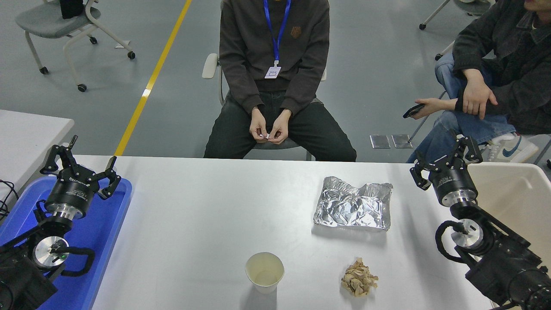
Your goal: Clean the table surface
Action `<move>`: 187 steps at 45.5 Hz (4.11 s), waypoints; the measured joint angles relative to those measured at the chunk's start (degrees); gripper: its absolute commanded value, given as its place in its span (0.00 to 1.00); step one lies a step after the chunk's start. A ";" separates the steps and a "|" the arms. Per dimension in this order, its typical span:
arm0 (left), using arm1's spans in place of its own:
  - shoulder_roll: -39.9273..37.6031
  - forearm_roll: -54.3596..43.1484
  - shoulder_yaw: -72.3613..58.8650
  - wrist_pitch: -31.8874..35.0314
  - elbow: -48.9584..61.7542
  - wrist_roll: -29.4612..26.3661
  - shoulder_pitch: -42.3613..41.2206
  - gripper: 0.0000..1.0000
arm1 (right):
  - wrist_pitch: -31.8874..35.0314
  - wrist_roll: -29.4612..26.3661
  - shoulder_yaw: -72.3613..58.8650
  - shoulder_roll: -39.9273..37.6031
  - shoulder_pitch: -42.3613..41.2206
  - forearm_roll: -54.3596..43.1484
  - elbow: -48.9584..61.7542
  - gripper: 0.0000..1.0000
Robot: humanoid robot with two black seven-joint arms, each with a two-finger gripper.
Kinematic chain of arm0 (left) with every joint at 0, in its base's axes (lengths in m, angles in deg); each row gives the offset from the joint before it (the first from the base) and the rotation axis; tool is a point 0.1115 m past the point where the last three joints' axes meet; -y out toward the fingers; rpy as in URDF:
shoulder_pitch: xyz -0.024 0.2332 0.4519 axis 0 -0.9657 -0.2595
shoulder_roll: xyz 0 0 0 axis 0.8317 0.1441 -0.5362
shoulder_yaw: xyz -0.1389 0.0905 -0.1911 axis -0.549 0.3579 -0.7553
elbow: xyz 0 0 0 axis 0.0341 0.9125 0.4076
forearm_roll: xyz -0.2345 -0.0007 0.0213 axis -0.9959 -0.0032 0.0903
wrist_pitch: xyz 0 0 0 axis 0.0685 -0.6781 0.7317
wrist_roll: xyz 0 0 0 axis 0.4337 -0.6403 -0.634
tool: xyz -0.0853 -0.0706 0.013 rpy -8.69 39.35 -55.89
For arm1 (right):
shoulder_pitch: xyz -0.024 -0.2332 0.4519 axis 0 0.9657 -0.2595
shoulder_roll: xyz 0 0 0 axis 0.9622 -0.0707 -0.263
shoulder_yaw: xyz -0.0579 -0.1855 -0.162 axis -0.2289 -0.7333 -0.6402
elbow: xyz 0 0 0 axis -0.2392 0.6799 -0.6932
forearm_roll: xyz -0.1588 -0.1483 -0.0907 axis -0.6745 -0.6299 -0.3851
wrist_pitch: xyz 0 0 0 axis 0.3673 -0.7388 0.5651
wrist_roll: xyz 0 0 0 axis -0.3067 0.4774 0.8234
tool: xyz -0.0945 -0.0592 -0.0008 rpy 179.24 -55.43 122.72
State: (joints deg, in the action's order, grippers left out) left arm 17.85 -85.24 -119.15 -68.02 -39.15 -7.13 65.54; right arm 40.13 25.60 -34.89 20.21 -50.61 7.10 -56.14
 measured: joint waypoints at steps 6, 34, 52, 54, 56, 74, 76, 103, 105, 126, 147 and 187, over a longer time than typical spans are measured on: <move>0.00 0.00 0.00 0.00 0.01 0.00 0.00 1.00 | 0.10 0.06 0.06 0.05 0.29 0.01 0.00 0.99; 0.00 0.00 0.00 0.00 0.02 0.00 0.00 1.00 | 0.29 0.12 -0.37 -0.21 0.42 -0.11 -0.06 0.99; 0.00 0.00 0.00 -0.05 0.02 0.00 0.00 1.00 | 0.31 0.13 -0.13 -0.21 0.25 -0.12 0.02 0.99; 0.00 0.00 0.00 -0.05 0.02 0.00 0.00 1.00 | 0.26 0.13 -0.02 -0.20 0.24 -0.12 0.05 0.99; 0.00 0.00 0.00 -0.05 0.02 0.00 0.00 1.00 | 0.14 0.13 0.07 -0.15 0.24 -0.11 0.09 0.99; 0.00 0.00 0.00 -0.01 0.00 0.00 0.00 1.00 | 2.53 -0.34 -0.30 -0.90 0.84 -0.16 -0.82 0.98; 0.00 0.00 0.00 0.00 0.00 0.00 0.00 1.00 | 3.41 -0.78 -0.70 -1.36 0.90 -0.29 -1.07 0.98; 0.00 0.00 0.00 0.02 0.02 0.06 0.00 1.00 | 7.31 -12.22 -10.08 -12.06 -0.89 -8.95 -14.00 0.99; 0.00 0.00 0.00 0.02 0.02 0.06 0.00 1.00 | 7.36 -12.71 -11.18 -12.96 -1.45 -10.09 -15.19 0.99; 0.00 0.00 0.00 0.03 0.03 0.05 0.00 1.00 | 7.60 -16.78 -23.40 -19.72 -7.38 -19.99 -27.94 0.99; 0.00 0.00 0.00 0.01 0.01 0.05 0.00 1.00 | 5.26 -18.02 -25.91 -22.31 -8.12 -34.07 -44.38 0.99; 0.00 0.00 0.00 0.02 0.01 0.05 0.00 1.00 | 4.61 -22.15 -50.03 -21.93 -30.83 -42.15 -55.72 0.99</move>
State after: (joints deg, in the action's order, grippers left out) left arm 17.85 -85.24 -119.15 -68.01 -39.14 -7.08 65.54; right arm 44.73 3.45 -84.92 -1.73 -81.44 -35.06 -111.85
